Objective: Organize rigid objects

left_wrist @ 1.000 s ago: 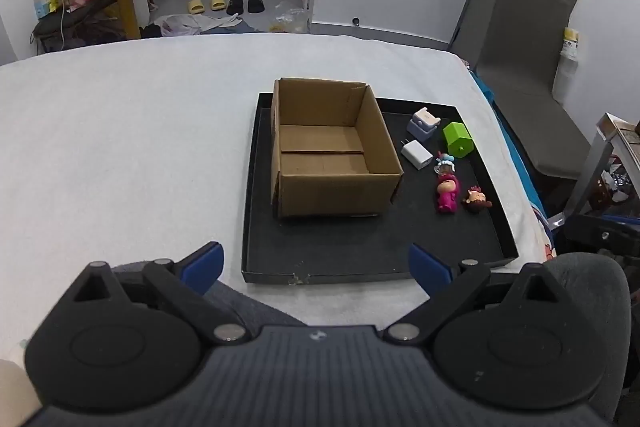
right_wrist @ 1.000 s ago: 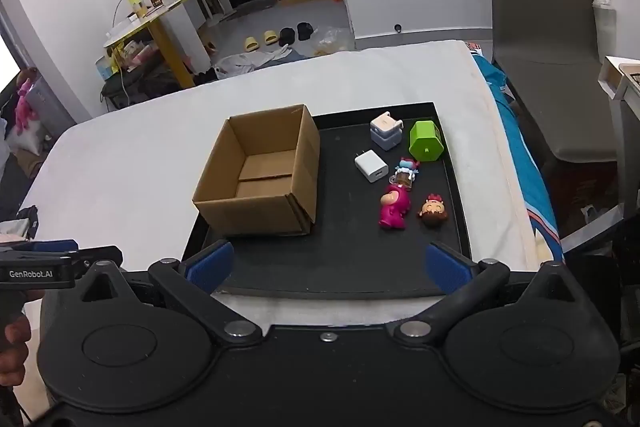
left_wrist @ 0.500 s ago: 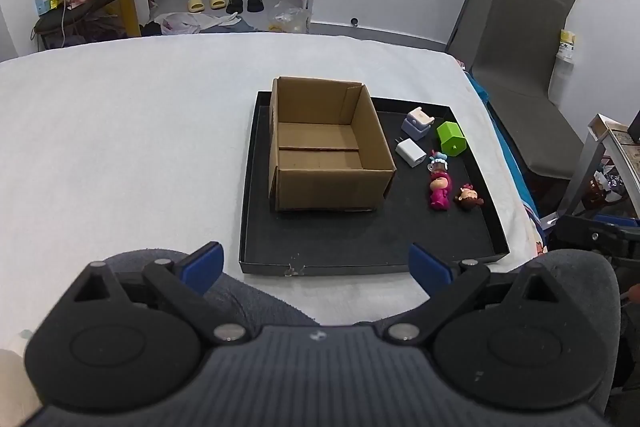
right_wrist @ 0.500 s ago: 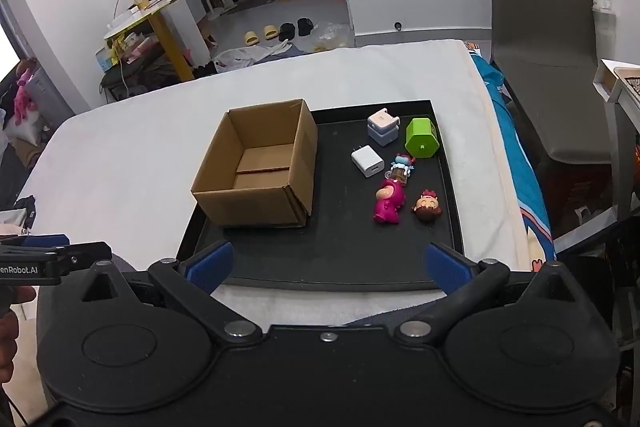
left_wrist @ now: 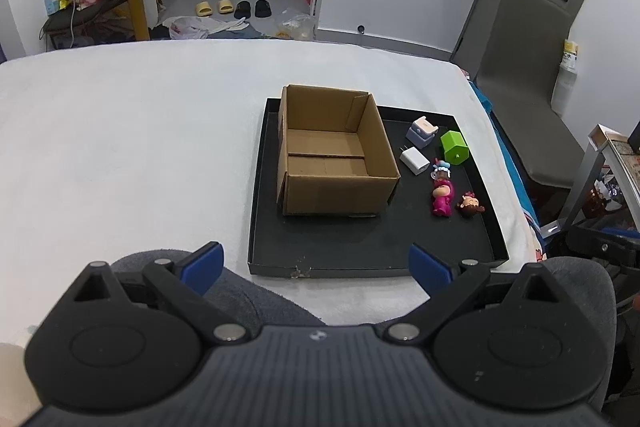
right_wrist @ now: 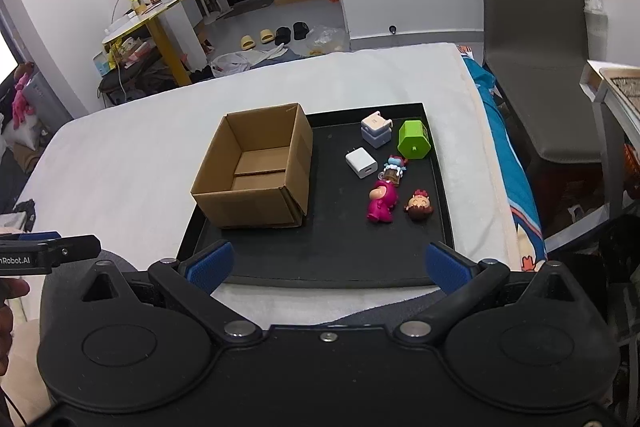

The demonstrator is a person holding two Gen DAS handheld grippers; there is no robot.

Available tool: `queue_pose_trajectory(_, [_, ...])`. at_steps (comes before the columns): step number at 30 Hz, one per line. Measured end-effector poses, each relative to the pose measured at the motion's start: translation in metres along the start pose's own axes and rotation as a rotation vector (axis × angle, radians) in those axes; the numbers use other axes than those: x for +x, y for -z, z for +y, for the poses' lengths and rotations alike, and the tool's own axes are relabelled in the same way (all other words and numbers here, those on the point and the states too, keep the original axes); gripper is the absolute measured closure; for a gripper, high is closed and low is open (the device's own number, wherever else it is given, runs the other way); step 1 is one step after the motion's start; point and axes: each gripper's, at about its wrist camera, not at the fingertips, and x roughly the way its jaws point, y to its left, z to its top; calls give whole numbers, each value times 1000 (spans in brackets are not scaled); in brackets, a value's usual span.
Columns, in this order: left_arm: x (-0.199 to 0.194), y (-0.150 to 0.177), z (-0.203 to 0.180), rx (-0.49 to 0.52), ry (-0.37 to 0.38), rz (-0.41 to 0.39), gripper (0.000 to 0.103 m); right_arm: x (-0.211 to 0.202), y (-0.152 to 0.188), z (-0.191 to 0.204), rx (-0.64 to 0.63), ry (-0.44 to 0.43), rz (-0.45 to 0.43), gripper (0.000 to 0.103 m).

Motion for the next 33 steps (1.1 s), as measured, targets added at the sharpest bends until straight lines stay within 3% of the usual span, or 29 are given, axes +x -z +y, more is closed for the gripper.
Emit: queue_pose_trajectory(33, [-20, 11, 5, 19, 19, -20, 5, -13, 7, -10, -10, 11, -18, 0])
